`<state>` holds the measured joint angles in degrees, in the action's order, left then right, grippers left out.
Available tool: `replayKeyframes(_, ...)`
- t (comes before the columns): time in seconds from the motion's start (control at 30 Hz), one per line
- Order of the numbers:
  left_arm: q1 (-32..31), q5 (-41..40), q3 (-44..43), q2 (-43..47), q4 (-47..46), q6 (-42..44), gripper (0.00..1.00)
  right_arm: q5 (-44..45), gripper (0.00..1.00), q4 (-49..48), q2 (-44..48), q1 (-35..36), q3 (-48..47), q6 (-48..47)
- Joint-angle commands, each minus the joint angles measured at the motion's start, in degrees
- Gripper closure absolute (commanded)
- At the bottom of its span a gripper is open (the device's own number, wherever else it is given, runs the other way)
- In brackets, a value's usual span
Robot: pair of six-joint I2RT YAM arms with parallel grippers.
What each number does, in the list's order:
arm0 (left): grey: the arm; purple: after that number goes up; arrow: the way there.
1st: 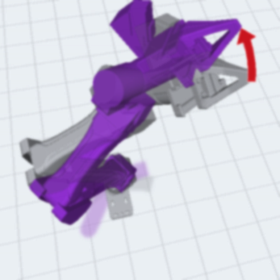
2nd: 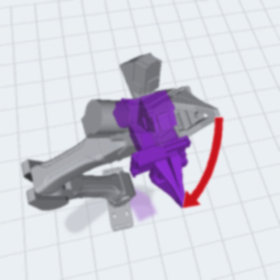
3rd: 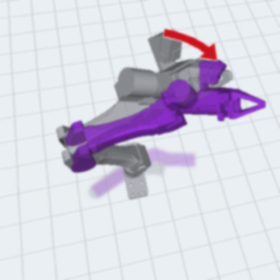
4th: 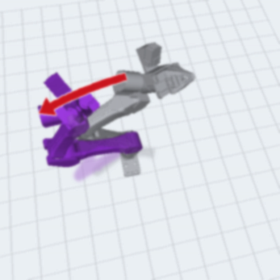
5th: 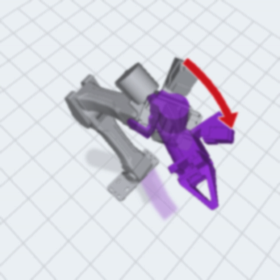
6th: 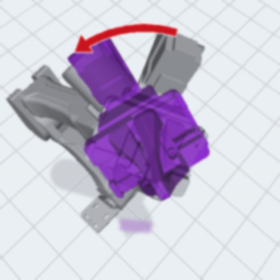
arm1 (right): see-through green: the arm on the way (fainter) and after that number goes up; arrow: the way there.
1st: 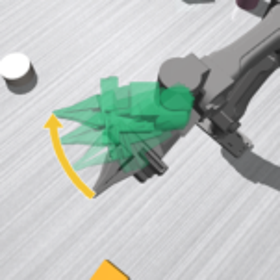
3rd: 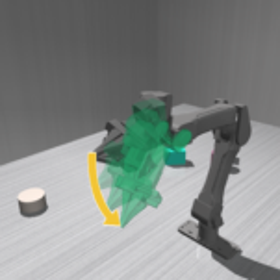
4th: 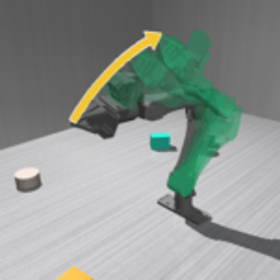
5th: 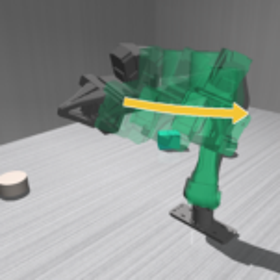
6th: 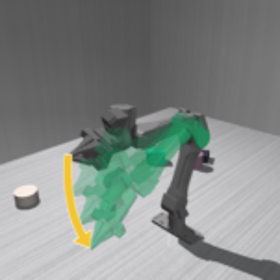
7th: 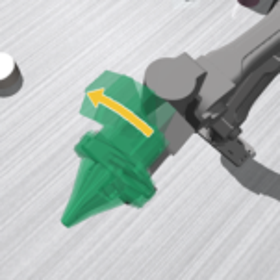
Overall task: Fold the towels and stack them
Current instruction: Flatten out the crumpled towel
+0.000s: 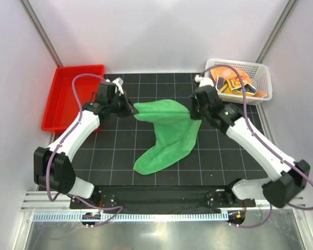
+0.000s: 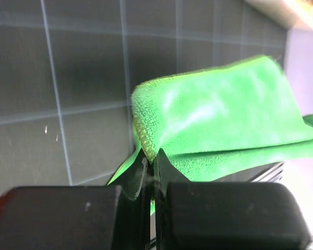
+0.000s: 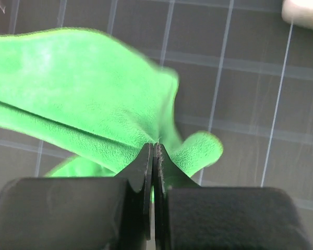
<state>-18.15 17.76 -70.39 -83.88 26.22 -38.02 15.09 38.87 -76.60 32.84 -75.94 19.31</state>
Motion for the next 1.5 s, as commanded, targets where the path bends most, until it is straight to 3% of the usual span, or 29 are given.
replayKeyframes(0.0, -0.8, -1.2, 8.3, 0.2, 3.3, 0.1, 1.00, 0.6, 0.99, 2.5, 3.6, 0.0, 15.1, 8.6)
replayKeyframes(0.1, -3.5, -2.3, 15.8, 3.0, 1.2, -1.9, 1.00, -7.2, 0.96, -1.7, 8.1, 0.0, 25.8, 13.2)
replayKeyframes(0.13, -5.3, -2.4, 17.8, 3.5, -0.4, -2.6, 0.98, -8.7, 0.89, -2.4, 9.6, 0.0, 27.8, 14.1)
replayKeyframes(0.17, -6.4, -2.2, 19.3, 4.4, -1.2, -3.3, 0.95, -11.6, 0.76, -3.0, 10.1, 0.0, 29.3, 14.7)
replayKeyframes(0.2, -7.2, -2.0, 22.3, 4.6, -1.7, -4.1, 0.84, -12.2, 0.72, -3.4, 10.7, 0.0, 31.0, 15.1)
replayKeyframes(0.23, -8.8, -1.9, 23.4, 4.7, -2.2, -5.1, 0.78, -12.7, 0.61, -3.5, 11.2, -0.1, 31.2, 15.6)
replayKeyframes(0.27, -9.1, -2.1, 24.3, 5.0, -2.2, -5.6, 0.75, -13.7, 0.57, -3.5, 11.9, 0.0, 31.1, 15.5)
replayKeyframes(0.33, -9.4, -3.1, 26.8, 6.3, -2.3, -6.3, 0.69, -13.3, 0.51, -3.1, 12.1, -0.1, 28.8, 14.1)
replayKeyframes(0.4, -9.3, -6.1, 27.1, 8.9, -1.7, -7.2, 0.51, -11.8, 0.49, -3.2, 10.4, 0.0, 25.4, 12.2)
replayKeyframes(0.43, -9.3, -7.2, 27.1, 9.4, -1.3, -7.4, 0.48, -11.8, 0.48, -4.0, 9.5, -0.1, 24.4, 11.1)
replayKeyframes(0.53, -9.2, -11.1, 24.7, 9.4, 0.0, -6.5, 0.37, -18.4, 0.47, -11.2, 4.2, -0.5, 21.9, 3.7)
replayKeyframes(0.6, -8.3, -11.7, 23.2, 7.9, 0.2, -5.2, 0.36, -21.8, 0.47, -13.5, -2.3, -0.6, 17.8, -1.6)
replayKeyframes(0.7, -5.8, -8.1, 22.4, 4.0, -3.1, -5.0, 0.35, -19.0, 0.50, -6.4, -12.1, -1.0, 10.1, -3.2)
replayKeyframes(1.03, -4.3, -3.3, 19.0, -5.7, -5.6, -3.9, 0.38, -24.7, 0.53, -8.0, -15.5, -14.0, 14.2, -2.6)
replayKeyframes(1.17, -4.3, -2.6, 18.4, -7.7, -6.7, -4.3, 0.39, -33.3, 0.58, -11.5, -19.3, -16.0, 13.5, -4.1)
replayKeyframes(1.47, -4.2, -2.6, 18.0, -8.8, -6.0, -3.9, 0.39, -36.6, 0.59, -10.1, -25.7, -18.9, 10.7, -5.8)
